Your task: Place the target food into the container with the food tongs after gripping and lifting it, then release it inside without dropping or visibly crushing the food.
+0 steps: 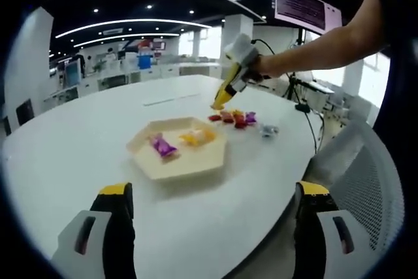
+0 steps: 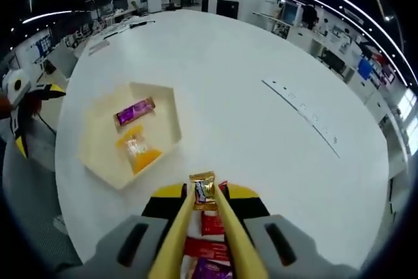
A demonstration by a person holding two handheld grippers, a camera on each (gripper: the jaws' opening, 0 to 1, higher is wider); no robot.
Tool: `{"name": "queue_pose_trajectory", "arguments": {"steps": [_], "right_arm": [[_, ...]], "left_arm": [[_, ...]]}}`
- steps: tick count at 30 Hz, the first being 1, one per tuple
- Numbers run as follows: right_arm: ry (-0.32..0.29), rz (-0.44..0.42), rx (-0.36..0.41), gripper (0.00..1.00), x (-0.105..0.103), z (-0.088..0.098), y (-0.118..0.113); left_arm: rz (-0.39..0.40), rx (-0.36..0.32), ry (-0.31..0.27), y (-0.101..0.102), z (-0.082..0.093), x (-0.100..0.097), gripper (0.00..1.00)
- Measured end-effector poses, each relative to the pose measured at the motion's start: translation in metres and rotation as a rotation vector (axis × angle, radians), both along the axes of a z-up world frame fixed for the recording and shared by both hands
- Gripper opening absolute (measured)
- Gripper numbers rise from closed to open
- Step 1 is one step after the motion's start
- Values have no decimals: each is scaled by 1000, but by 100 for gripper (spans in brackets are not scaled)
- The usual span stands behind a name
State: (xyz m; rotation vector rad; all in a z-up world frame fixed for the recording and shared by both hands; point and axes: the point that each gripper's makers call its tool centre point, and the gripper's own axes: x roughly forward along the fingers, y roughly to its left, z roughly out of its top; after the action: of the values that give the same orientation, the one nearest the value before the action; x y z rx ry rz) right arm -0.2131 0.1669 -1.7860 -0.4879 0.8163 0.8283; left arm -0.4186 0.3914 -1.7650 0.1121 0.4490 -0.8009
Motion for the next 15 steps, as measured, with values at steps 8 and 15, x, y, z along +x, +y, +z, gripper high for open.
{"name": "queue_pose_trajectory", "arguments": {"steps": [8,15], "right_arm": [[-11,-2,-1,21,2,11,1],[-19,8,1,21,3,19,8]], "left_arm": [[6,6,2,1,-1,1,100],[8,12,0,2,-1,1,100]]}}
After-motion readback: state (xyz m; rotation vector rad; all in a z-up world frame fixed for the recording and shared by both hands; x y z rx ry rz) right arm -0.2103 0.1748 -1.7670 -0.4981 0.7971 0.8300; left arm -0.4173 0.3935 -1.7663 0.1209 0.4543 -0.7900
